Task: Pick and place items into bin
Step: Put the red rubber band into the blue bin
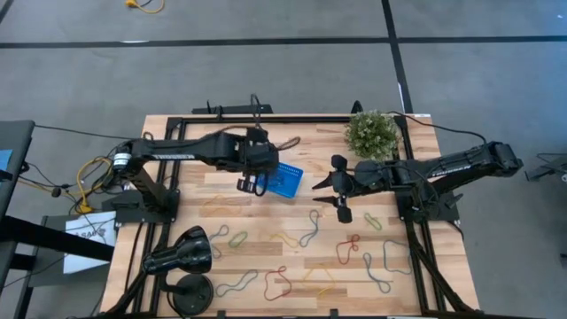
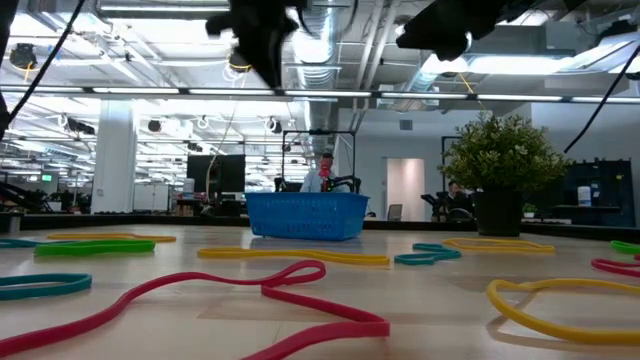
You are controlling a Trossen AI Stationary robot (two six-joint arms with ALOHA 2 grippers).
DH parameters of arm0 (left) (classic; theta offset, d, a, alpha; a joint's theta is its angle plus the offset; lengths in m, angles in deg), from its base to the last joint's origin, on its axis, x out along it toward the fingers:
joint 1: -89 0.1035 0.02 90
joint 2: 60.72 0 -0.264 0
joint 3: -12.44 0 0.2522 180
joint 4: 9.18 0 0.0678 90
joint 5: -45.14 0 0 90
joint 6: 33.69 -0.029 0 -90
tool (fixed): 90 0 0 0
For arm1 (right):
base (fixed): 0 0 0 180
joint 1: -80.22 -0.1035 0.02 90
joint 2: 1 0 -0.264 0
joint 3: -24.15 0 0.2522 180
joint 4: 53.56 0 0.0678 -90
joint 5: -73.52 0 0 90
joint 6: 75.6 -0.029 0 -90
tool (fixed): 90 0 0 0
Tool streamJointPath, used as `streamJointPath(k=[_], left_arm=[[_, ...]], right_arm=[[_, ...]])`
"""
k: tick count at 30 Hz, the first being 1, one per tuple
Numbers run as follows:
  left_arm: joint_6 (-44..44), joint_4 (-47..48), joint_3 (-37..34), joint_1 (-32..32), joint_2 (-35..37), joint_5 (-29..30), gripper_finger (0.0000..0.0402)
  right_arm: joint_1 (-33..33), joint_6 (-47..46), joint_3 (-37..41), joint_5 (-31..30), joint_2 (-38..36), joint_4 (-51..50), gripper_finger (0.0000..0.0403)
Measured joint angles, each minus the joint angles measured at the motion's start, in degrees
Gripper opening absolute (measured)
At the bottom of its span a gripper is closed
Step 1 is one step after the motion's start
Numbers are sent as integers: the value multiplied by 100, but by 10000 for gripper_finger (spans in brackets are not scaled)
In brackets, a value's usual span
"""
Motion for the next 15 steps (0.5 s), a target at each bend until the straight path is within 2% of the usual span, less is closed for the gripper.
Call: streamJointPath(k=[3,8,11,15], left_arm=[[376,439,761,-237,17,-42,41],[836,684,1495,-685,23,-889,33],[862,675,1418,-995,23,-1361,30],[842,200,731,-1448,22,-1584,29]], right_arm=[[-139,-2,0,2,0,1,154],[-358,-291,0,3,0,0,160],[-461,-589,0,5,0,1,161],[-596,-707,0,4,0,-1,157]])
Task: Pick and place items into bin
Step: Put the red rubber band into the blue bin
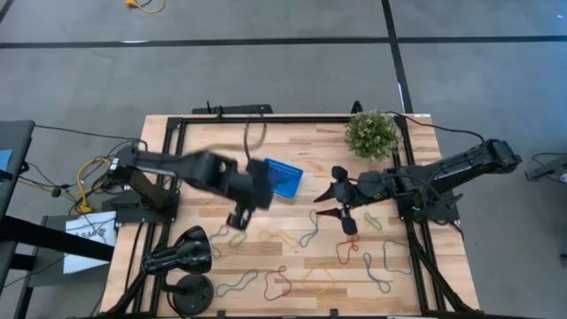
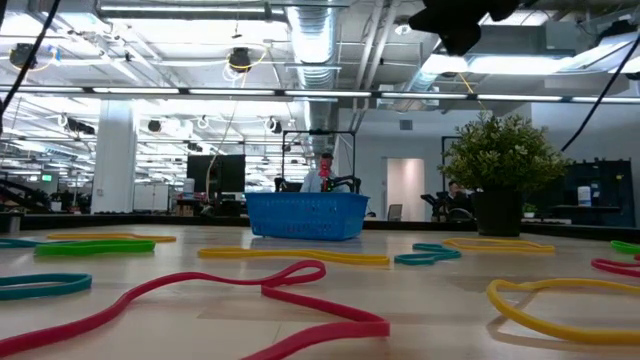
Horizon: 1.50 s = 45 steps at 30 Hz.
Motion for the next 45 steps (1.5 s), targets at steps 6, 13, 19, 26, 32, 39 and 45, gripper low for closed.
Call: streamJointPath(k=[6,13,19,26,32,39,45], left_arm=[[-4,-2140,-1623,-580,-14,-370,29],[35,-5034,-3233,-901,-108,-448,35],[256,-5535,-3452,-876,-643,-773,86],[-103,-6253,-3456,-901,-1490,-1516,153],[-67,-6301,-3453,-888,-1705,-1978,175],[-66,-6252,-3452,-892,-1714,-2195,177],[151,-6336,-3464,-896,-1939,-2221,177]], right_arm=[[-193,-4,0,2,0,2,155],[-360,-2,0,2,0,14,154],[-358,-2,0,-2,0,57,154],[-356,60,0,-5,0,52,154],[-356,104,0,-27,0,42,154],[-356,254,0,-75,0,44,154],[-356,254,0,-157,-2,44,154]])
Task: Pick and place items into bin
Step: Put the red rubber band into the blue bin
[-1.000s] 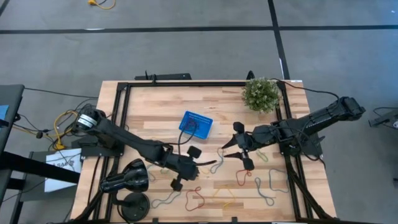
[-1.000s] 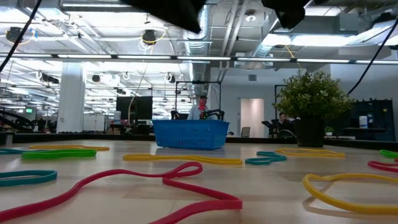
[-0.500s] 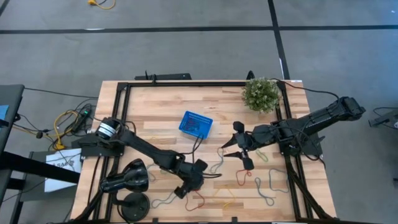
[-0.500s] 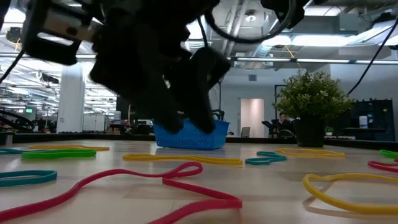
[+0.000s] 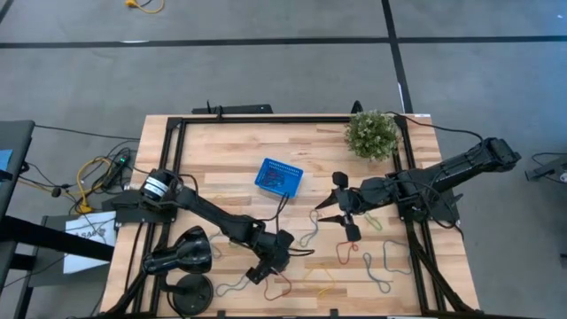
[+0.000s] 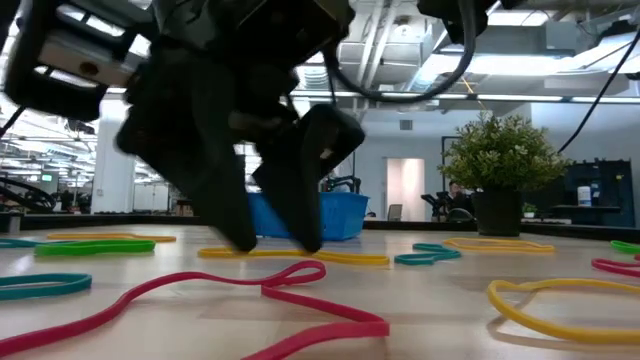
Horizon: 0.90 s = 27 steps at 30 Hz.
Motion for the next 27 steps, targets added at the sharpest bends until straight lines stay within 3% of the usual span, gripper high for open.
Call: streamJointPath(k=[9,17,27], left_arm=[[85,-476,15,-9,-228,-227,177],[59,-386,10,-1,-246,342,177],[268,-73,25,2,-222,613,173]], right_arm=[[0,0,-1,-1,2,39,154],[0,2,0,0,1,130,156],[0,1,0,2,0,127,150]])
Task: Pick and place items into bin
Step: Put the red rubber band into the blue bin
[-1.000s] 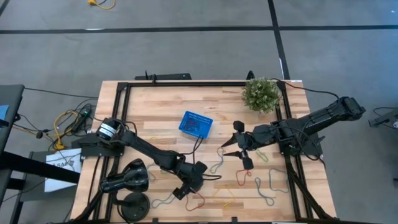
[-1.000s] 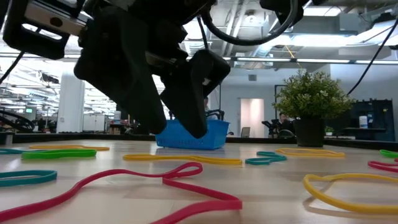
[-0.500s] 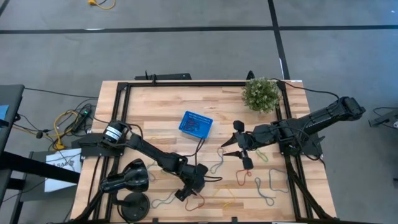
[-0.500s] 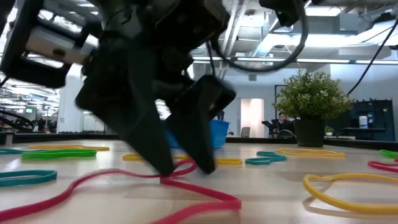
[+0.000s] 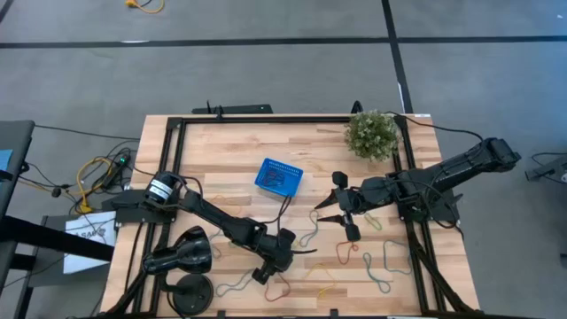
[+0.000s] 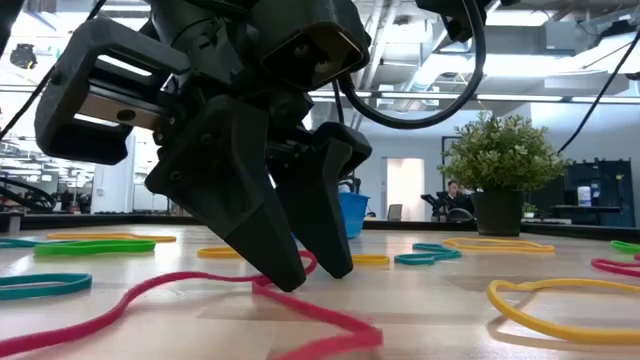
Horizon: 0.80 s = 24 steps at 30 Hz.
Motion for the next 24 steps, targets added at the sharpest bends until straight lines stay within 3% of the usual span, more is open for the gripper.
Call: streamJointPath(k=[6,15,19,24], left_arm=[[21,89,0,-22,1,-79,129],[123,83,-4,-39,22,-139,10],[43,314,-33,-79,221,39,5],[-317,932,-31,-68,957,642,1]], right_arm=[[0,1,0,0,0,-1,152],[0,1,0,0,0,-2,148],[0,1,0,2,2,-2,150],[0,1,0,2,2,-4,149]])
